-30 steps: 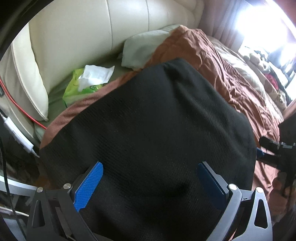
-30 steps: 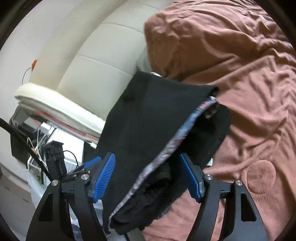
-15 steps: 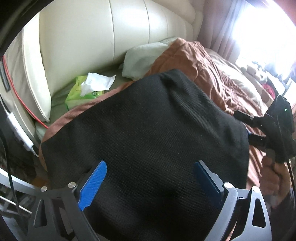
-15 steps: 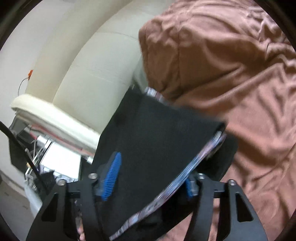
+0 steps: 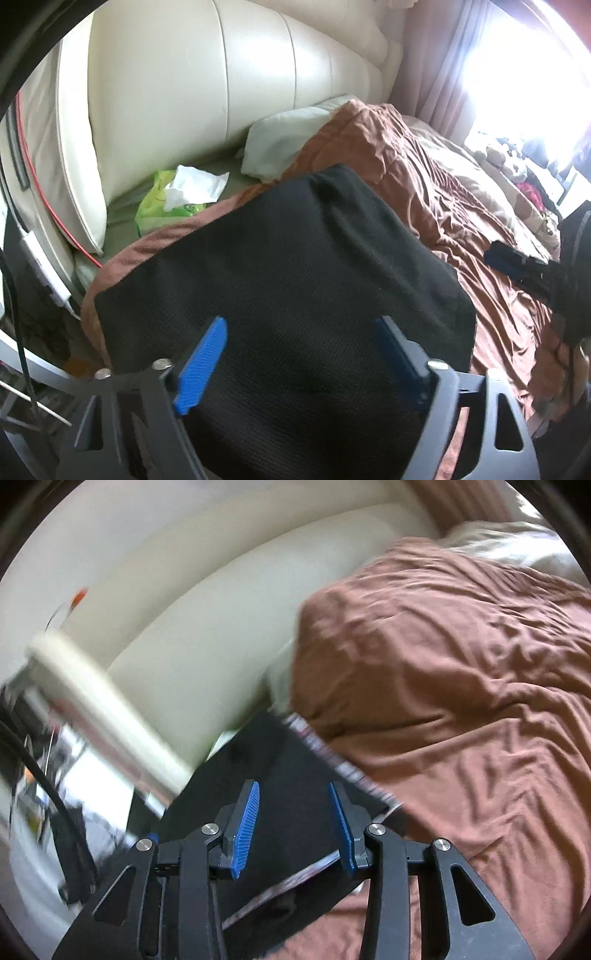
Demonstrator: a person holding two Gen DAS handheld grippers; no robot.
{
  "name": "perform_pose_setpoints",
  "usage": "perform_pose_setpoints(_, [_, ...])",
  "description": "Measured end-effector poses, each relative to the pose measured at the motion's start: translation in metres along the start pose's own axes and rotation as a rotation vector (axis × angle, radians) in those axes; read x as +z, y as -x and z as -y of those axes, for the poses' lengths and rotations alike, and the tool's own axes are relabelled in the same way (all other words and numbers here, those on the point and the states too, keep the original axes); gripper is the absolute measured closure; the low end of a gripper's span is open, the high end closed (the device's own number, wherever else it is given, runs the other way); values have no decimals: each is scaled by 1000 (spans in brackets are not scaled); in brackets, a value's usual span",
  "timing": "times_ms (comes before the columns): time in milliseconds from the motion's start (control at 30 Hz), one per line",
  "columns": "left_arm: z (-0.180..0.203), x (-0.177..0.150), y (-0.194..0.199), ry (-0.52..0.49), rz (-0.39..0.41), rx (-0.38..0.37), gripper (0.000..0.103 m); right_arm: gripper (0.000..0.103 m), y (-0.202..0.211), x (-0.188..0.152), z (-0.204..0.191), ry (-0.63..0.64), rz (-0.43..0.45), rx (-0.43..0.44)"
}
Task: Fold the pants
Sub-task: 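Lower the folded black shorts onto the bed near the headboard with both tools, then open both tools, releasing the shorts on the bed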
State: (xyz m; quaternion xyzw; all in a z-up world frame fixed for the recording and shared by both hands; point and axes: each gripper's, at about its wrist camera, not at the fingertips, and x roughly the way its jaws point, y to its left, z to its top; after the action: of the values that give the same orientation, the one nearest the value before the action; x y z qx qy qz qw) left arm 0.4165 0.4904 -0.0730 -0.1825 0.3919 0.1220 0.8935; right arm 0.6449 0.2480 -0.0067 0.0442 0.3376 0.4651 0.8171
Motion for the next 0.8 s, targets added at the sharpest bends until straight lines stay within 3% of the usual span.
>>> perform_pose_setpoints(67, [4, -2, -2, -3, -10, 27, 37, 70, -4, -8, -19, 70, -22, 12])
perform_pose_setpoints(133, [7, -4, -2, 3, -11, 10, 40, 78, -11, -13, -32, 118, -47, 22])
perform_pose_setpoints(300, [17, -11, -3, 16, -10, -3, 40, 85, -19, -25, -40, 181, -111, 15])
perform_pose_setpoints(433, [29, -18, -4, 20, -15, -19, 40, 96, -41, -31, -23, 180, -165, -73])
perform_pose_setpoints(533, [37, -24, -4, 11, -13, -23, 40, 96, -43, -33, -12, 147, -170, -154])
perform_pose_setpoints(800, [50, -35, -2, 15, -18, -34, 40, 96, -12, -39, -15, 163, -183, -226])
